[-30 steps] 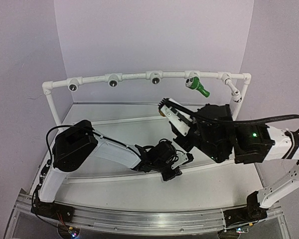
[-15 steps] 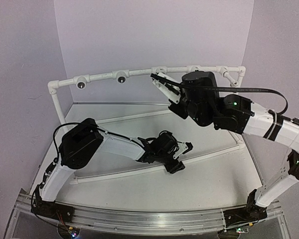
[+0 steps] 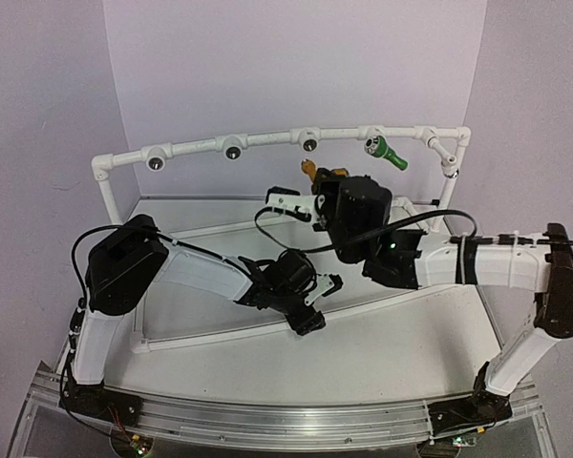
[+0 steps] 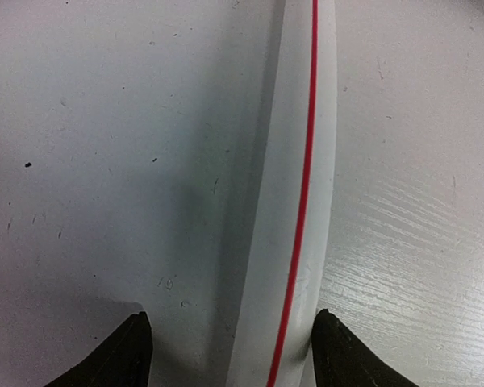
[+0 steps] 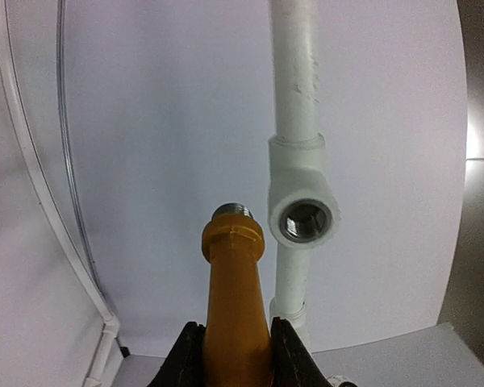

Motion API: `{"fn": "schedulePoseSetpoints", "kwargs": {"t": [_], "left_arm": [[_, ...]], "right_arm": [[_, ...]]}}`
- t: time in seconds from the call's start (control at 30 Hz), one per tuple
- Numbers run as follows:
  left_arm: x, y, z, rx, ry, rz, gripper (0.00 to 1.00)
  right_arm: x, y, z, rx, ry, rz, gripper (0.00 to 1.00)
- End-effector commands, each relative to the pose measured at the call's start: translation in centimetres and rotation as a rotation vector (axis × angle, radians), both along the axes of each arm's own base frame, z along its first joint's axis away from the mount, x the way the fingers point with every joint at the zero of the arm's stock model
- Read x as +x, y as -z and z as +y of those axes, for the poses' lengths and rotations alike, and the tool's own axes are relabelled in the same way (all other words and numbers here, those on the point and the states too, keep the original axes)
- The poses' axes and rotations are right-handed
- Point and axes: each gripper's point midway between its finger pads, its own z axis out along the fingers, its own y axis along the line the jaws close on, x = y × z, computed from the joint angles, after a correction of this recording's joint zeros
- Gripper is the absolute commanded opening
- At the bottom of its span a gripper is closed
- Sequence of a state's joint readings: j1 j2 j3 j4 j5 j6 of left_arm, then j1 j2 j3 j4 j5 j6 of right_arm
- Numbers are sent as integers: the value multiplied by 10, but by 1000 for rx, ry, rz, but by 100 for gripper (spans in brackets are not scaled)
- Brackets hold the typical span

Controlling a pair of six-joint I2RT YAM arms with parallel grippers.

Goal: Install the water faucets
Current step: Hold the pipe with the faucet installed at the center of the board.

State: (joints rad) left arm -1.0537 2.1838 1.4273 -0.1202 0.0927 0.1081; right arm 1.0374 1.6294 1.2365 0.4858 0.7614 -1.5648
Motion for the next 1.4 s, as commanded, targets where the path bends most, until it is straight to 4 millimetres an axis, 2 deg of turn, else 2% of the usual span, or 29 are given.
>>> {"fn": "schedulePoseSetpoints", "kwargs": {"t": [0.0,0.13,0.27,0.4,0.5,0.8,1.37], "left_arm": [[-1,33,11,65,11,36,63],[-4,37,11,65,21,48,49],[-12,42,11,62,50,81,34],[-19,48,14,66,63,110,27],[-23,54,17,72,66,132,23],[-31,66,22,80,62,178,1],[-36,66,24,82,66,190,0]], "right_arm": [[-10,-48,-11,-6,32,-258,0],[-11,-53,-16,15,31,-244,0],[-12,-47,-13,-17,-1,-187,0],[-13,-48,-18,-9,-1,-136,0],[-11,-58,-18,24,11,-133,0],[3,-63,-18,51,12,-133,0],[11,-60,-8,59,1,-118,0]]}}
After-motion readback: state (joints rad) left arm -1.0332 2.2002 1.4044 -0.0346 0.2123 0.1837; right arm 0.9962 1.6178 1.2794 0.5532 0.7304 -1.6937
